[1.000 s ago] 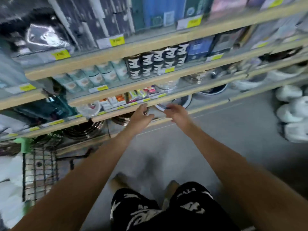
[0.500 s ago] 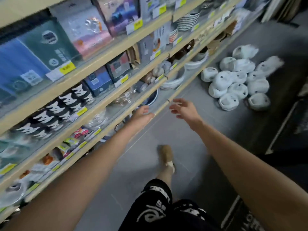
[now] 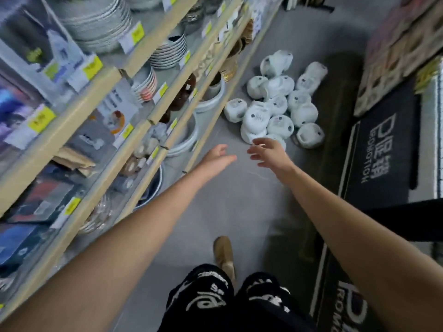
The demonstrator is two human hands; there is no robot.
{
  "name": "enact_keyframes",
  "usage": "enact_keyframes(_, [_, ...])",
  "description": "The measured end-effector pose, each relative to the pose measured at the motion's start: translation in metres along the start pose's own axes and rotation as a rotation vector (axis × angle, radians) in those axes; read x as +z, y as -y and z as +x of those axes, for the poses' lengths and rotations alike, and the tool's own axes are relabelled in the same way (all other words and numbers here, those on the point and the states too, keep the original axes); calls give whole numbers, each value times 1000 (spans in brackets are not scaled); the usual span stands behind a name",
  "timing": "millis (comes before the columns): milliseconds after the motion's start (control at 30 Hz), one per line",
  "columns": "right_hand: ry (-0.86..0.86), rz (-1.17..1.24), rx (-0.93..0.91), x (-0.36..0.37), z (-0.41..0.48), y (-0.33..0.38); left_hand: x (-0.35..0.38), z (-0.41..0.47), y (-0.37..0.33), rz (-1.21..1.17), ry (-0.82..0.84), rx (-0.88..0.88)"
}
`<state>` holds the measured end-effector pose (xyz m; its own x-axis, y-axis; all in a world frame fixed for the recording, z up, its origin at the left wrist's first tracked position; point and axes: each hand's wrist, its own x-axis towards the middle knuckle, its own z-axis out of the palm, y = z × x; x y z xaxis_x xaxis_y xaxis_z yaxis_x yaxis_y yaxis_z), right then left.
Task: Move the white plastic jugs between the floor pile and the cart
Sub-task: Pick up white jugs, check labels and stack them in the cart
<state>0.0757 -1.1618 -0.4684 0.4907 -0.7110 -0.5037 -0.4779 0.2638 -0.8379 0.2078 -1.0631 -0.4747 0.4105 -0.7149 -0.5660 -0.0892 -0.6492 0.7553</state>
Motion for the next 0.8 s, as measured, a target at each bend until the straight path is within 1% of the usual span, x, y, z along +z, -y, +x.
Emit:
enact_keyframes(233, [-127,136,54,-63,70,24,11,81,-88,33,51,76])
enact_keyframes(367, [-163,196,76,-94,114,38,21,134,-127,54,84,92])
enact_keyframes(567, [-120,184,100,-139,220,53,35,235,-176,118,137,13])
enact_keyframes(700, [-84,160,146,-178,299,71,47,309,-218,117,132,-91])
enact_keyframes(800, [-45,110,201,-204,354,85,59,360,-248,87,90,-154])
